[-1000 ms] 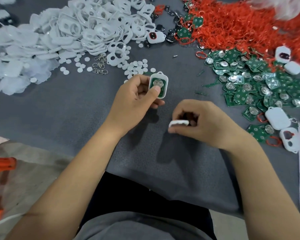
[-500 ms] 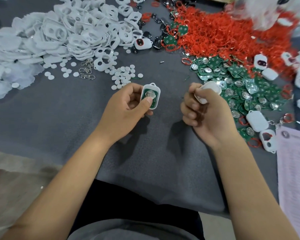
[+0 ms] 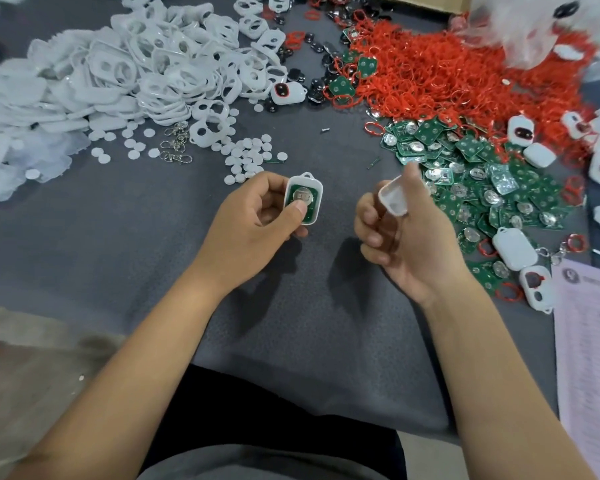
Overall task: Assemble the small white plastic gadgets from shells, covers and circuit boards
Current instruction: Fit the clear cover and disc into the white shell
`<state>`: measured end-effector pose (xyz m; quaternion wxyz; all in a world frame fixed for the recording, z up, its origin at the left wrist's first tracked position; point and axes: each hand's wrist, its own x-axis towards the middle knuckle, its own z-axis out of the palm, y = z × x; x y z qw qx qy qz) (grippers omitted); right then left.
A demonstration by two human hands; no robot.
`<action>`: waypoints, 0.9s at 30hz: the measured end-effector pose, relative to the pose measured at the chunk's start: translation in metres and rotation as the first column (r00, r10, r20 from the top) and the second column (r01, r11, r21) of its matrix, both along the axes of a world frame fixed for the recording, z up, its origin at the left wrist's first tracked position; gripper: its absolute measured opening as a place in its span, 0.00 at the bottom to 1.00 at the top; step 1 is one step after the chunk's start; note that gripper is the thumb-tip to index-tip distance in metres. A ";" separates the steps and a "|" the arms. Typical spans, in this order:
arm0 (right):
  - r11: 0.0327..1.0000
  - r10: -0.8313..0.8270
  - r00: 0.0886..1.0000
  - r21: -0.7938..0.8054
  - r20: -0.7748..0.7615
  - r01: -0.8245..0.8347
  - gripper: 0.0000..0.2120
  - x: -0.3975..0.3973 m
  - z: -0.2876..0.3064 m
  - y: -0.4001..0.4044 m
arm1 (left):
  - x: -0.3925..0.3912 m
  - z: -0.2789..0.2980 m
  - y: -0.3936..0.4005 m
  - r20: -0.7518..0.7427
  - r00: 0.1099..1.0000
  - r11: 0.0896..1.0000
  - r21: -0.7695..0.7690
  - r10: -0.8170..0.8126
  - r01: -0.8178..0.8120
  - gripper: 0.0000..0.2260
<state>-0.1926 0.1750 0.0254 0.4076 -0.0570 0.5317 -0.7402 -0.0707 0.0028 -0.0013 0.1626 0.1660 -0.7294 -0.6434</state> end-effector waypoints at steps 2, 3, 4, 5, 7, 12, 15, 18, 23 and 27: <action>0.993 -0.036 0.979 0.106 -0.199 0.058 0.18 0.002 -0.002 -0.001 | 0.000 0.000 0.000 0.000 1.000 1.000 -0.001 0.003 -0.003 0.04; 0.987 -0.038 0.958 0.140 -0.284 0.081 0.14 0.004 -0.002 -0.002 | 0.000 -0.001 0.000 -0.001 1.000 1.000 -0.002 0.003 -0.003 0.04; 0.983 -0.044 0.943 0.152 -0.330 0.099 0.13 0.005 -0.003 -0.003 | 0.000 -0.001 0.000 -0.001 1.000 1.000 -0.004 0.002 -0.002 0.04; 0.984 -0.060 0.940 0.140 -0.336 0.113 0.12 0.006 -0.003 -0.004 | 0.000 0.000 0.000 -0.002 1.000 1.000 -0.005 0.001 -0.001 0.05; 0.986 -0.105 0.946 0.091 -0.306 0.139 0.10 0.005 -0.003 -0.005 | 0.000 0.000 -0.001 -0.004 1.000 1.000 -0.004 -0.002 0.002 0.05; 0.981 -0.184 0.972 0.035 -0.148 0.191 0.11 0.001 -0.005 -0.005 | 0.000 -0.001 0.000 -0.005 1.000 1.000 0.002 -0.006 0.006 0.04; 0.977 -0.211 0.971 0.018 -0.113 0.214 0.13 -0.001 -0.007 -0.006 | 0.000 0.000 0.000 -0.004 1.000 1.000 0.013 -0.007 0.007 0.04; 0.977 -0.213 0.973 -0.032 -0.084 0.211 0.22 -0.003 -0.008 -0.006 | 0.000 0.000 0.000 -0.008 1.000 1.000 0.020 -0.008 0.009 0.04; 0.984 -0.179 0.977 -0.044 -0.116 0.175 0.22 -0.004 -0.008 -0.005 | -0.001 -0.001 0.000 -0.008 1.000 1.000 0.023 -0.007 0.007 0.04; 0.991 -0.134 0.979 -0.022 -0.150 0.133 0.13 -0.003 -0.009 -0.004 | 0.000 -0.001 -0.001 -0.011 1.000 1.000 0.026 -0.007 0.007 0.05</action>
